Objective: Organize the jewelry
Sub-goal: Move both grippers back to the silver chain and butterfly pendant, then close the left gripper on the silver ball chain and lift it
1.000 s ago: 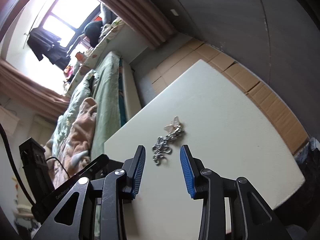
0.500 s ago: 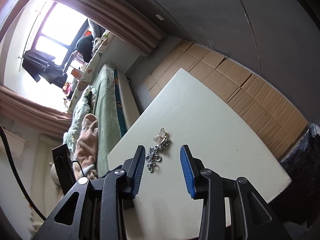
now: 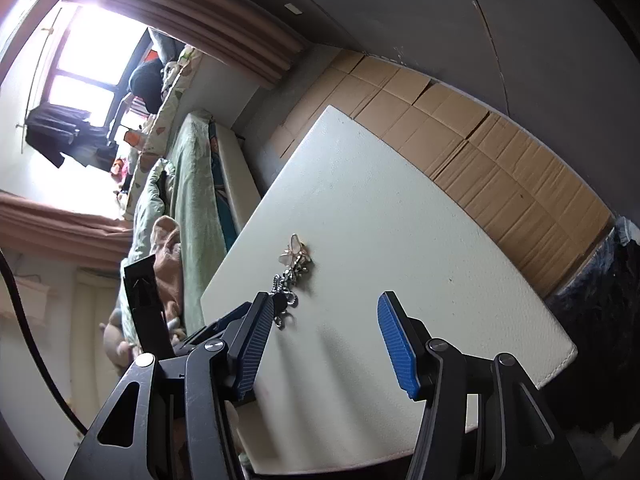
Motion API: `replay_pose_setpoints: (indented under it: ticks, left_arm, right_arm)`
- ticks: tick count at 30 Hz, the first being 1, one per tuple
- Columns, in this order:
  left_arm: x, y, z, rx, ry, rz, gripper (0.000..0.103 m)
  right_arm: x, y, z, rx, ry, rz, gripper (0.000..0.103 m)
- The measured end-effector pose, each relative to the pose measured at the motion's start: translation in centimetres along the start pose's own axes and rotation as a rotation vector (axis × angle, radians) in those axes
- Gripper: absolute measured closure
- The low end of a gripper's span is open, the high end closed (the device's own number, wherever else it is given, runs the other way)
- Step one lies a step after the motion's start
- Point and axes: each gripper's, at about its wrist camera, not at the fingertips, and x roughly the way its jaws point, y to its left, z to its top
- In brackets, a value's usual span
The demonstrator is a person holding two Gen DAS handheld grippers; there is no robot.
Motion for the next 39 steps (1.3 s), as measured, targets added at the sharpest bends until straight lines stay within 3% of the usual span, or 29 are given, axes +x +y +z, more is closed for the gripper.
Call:
replay_pose_setpoints:
  ticks: [1, 2, 5, 7, 12, 19, 24, 35, 39]
  left_arm:
    - [0.5, -0.2, -0.1, 0.013, 0.009, 0.026, 0.05]
    - [0.6, -0.2, -0.3, 0.014, -0.008, 0.027, 0.051]
    - [0.4, 0.0, -0.4, 0.022, -0.023, 0.023, 0.065]
    - [0.3, 0.2, -0.6, 0.03, -0.021, 0.021, 0.091]
    - [-0.8, 0.8, -1.9, 0.042, -0.037, 0.005, 0.091]
    - [-4.9, 3.6, -2.7, -0.038, -0.142, -0.07, 0.091]
    - [-6.5, 5.9, -3.5, -0.124, -0.184, -0.112, 0.091]
    - [-9.6, 8.4, -4.2, -0.176, -0.274, -0.172, 0.091]
    - [-10.8, 9.1, -4.3, -0.182, -0.303, -0.202, 0.091]
  right_arm:
    - [0.1, 0.0, 0.0, 0.0, 0.005, -0.004, 0.048]
    - [0.2, 0.0, 0.0, -0.002, 0.01, -0.008, 0.048]
    - [0.4, 0.5, -0.1, -0.013, 0.012, -0.011, 0.048]
    - [0.5, 0.7, -0.2, -0.016, 0.008, -0.018, 0.048]
    - [1.2, 1.1, -0.4, -0.027, 0.018, -0.049, 0.048]
    - [2.8, 2.6, -1.1, -0.078, 0.043, -0.084, 0.048]
    - [4.6, 2.6, -1.2, -0.034, 0.051, -0.1, 0.048]
    - [6.7, 4.6, -2.2, -0.102, 0.08, -0.141, 0.047]
    - [6.9, 5.6, -2.3, -0.145, 0.073, -0.162, 0.04]
